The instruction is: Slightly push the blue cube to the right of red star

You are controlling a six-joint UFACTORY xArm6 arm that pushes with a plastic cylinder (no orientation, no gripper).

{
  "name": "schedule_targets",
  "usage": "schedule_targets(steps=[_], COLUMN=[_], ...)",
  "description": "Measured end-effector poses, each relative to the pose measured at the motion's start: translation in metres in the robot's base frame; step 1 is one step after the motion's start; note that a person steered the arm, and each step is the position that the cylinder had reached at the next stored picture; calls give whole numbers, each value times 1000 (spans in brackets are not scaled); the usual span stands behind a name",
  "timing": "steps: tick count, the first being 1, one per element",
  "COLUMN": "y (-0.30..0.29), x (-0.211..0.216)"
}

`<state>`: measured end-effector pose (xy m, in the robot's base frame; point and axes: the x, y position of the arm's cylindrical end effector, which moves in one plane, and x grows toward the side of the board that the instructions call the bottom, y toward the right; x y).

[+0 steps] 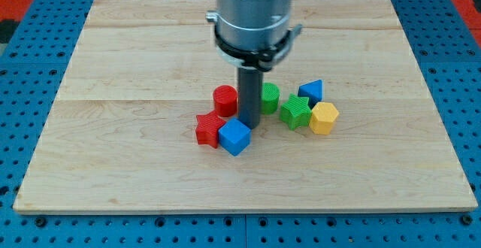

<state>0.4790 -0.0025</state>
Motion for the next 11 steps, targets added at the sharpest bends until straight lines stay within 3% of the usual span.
schedule_targets(steps=[2,4,5,6,11], y=[8,36,7,-31,12], x=[-20,56,85,85,55])
